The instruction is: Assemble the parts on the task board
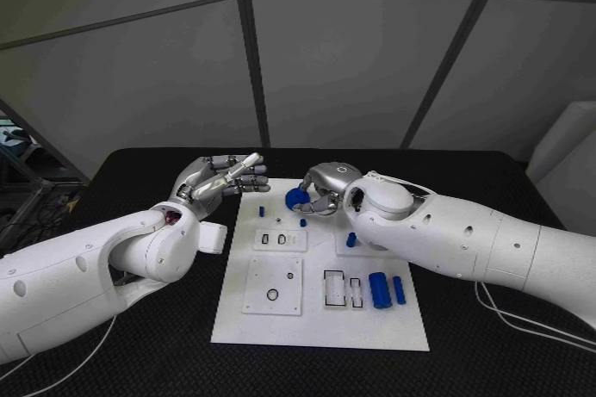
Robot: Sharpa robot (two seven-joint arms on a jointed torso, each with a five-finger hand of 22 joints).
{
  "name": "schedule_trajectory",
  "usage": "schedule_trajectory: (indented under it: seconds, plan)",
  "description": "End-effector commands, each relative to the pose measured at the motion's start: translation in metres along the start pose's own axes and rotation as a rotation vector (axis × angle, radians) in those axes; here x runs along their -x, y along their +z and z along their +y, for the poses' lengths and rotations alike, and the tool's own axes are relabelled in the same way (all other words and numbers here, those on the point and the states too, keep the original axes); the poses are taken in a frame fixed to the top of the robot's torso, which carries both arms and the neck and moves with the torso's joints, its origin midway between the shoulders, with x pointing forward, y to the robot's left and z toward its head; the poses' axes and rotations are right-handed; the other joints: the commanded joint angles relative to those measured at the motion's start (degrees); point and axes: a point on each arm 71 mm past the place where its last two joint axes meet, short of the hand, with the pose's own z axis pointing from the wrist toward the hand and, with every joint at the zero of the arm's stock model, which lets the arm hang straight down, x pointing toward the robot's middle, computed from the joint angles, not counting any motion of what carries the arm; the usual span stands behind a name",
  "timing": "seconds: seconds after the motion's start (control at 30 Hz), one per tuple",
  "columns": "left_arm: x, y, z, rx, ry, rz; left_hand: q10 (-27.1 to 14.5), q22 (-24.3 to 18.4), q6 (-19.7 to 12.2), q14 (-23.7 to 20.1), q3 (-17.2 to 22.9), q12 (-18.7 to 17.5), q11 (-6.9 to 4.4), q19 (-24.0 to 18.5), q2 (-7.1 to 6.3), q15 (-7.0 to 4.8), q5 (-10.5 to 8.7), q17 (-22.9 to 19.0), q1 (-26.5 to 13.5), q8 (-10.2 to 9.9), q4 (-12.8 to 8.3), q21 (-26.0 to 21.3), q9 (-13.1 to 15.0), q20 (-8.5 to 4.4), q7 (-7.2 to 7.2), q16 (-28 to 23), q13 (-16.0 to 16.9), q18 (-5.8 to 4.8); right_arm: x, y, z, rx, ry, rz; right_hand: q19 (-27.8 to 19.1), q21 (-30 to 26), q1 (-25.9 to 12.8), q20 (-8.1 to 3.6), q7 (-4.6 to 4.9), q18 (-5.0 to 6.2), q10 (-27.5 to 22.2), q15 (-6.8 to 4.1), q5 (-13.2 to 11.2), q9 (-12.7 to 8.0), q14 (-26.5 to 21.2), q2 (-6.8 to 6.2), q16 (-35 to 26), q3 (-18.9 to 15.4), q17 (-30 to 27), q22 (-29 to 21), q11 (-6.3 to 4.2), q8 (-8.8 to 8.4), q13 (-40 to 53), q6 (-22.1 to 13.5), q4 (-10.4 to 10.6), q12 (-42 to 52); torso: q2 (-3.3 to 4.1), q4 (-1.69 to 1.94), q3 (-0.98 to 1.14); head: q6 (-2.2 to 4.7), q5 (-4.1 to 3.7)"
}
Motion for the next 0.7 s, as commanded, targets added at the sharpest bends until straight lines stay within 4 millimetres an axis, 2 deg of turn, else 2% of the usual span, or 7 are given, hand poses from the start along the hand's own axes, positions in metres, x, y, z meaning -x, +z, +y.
schedule_trajectory:
  seconds: [0.03,0.4,0.7]
  plan:
    - [-0.0011,0.0004,-0.0010,-0.002,-0.002,0.013,-0.2,0.0,-0.2,0.1,-0.1,-0.3,0.00,0.4,0.47,0.20,-0.09,0.1,-0.2,-0.3,-0.4,-0.2,-0.1,0.09,0.15,-0.3,-0.1,-0.60,-0.0025,0.0007,0.0011,0.010,0.035,0.037,0.8,0.4,0.1,0.13,-0.24,-1.09,0.6,0.01,0.3,-0.1,5.3,0.34,0.3,-0.3,12.2,3.3,-0.12,-0.11,6.5,-0.3,-0.2,0.3,0.05,0.00,-0.05,-0.08,0.13]
    - [-0.0014,0.0006,-0.0007,0.000,-0.002,0.014,-0.3,-0.1,-0.3,0.1,-0.1,-0.4,0.04,0.4,0.49,0.22,-0.09,0.1,-0.3,-0.4,-0.4,-0.2,-0.1,0.09,0.19,-0.4,-0.1,-0.61,-0.0071,0.0040,-0.0042,-0.022,0.023,0.082,0.8,0.5,0.6,-0.19,-0.44,-1.12,0.6,-0.29,0.1,-0.5,5.3,0.78,0.4,-0.9,12.4,3.4,-0.39,-0.33,6.5,-1.3,-0.4,0.2,-0.01,0.06,0.00,-0.22,0.08]
    - [-0.0009,0.0003,-0.0007,0.001,-0.001,0.013,-0.3,-0.1,-0.3,0.1,-0.1,-0.4,0.04,0.4,0.49,0.22,-0.09,0.1,-0.3,-0.4,-0.4,-0.2,-0.1,0.09,0.19,-0.4,-0.1,-0.61,-0.0056,0.0013,-0.0040,-0.021,0.026,0.073,0.9,0.6,1.1,-0.21,-0.40,-1.16,0.7,-0.28,0.1,-0.5,5.3,0.90,0.4,-1.0,12.5,3.6,-0.35,-0.14,6.8,-1.2,-0.6,0.4,0.03,-0.16,0.04,-0.21,0.24]
